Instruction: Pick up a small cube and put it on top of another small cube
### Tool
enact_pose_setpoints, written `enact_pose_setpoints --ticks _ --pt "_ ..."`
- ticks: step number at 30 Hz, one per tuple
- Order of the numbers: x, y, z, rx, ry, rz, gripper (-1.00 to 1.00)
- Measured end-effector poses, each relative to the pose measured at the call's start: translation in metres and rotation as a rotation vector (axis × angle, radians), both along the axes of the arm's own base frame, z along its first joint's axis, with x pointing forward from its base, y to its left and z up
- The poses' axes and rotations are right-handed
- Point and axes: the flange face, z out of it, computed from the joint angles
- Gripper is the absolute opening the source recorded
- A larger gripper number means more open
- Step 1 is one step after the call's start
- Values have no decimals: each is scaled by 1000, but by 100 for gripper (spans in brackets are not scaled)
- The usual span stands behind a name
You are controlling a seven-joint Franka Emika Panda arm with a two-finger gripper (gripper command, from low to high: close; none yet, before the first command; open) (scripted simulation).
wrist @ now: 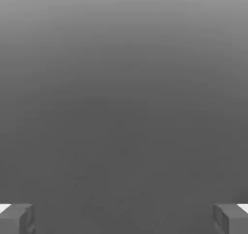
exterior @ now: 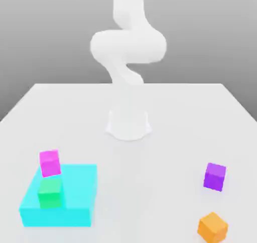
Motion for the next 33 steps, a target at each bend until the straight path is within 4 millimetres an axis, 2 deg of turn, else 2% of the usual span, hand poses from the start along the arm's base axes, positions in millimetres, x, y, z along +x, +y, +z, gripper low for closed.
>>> enact_pose_setpoints --ticks 2,4,6,9,11,14,16,18,20,22,27,28,33 --pt "23 28 -47 -27 71 102 0" --pt "38 56 -93 -55 136 198 0" --pt "45 85 -139 -86 198 293 0" --pt "43 128 -209 -140 287 434 0" --pt "34 154 -255 -179 345 528 0" --pt "10 187 -322 -245 429 669 0" --pt "-12 204 -365 -293 483 761 0" --pt "-43 223 -405 -350 533 871 0" --pt "-71 230 -443 -406 585 960 0" --pt "-80 229 -470 -426 607 989 0" --pt "-84 228 -522 -431 615 997 0" --pt "-84 228 -528 -431 615 997 -100" --pt "-84 228 -528 -431 616 997 -100"
